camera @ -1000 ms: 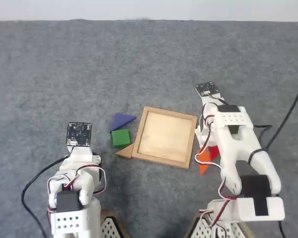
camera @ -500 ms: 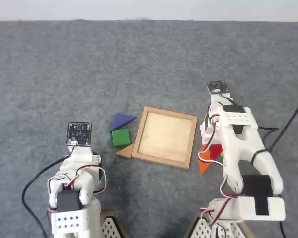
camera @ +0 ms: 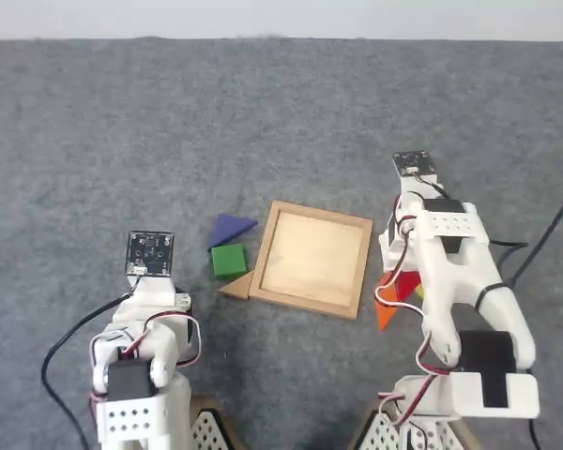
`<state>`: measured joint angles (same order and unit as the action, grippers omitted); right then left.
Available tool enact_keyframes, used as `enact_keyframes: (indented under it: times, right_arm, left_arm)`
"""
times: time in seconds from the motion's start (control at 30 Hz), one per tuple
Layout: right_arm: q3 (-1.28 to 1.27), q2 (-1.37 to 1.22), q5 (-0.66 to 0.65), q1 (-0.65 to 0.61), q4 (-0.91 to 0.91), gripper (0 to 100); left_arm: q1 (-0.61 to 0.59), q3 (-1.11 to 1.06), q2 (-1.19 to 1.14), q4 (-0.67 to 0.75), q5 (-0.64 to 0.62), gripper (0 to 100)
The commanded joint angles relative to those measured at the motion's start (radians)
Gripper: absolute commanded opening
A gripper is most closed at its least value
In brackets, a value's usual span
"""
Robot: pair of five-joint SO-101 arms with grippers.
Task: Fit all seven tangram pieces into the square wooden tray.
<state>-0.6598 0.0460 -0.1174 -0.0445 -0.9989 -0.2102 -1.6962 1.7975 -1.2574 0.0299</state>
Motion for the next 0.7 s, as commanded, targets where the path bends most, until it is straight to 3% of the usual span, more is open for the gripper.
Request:
enact_keyframes:
  times: [0.0,0.67]
  right_arm:
    - [0.015,0.004,0.011,0.007,0.016,22.9]
    - [0.061,0.18,0.012,-0.002,-0.084,22.7]
  left_arm:
    - [-0.002,0.013,0.018,-0.003,-0.017,2]
    - [-0.002,0.013,0.018,-0.003,-0.017,2]
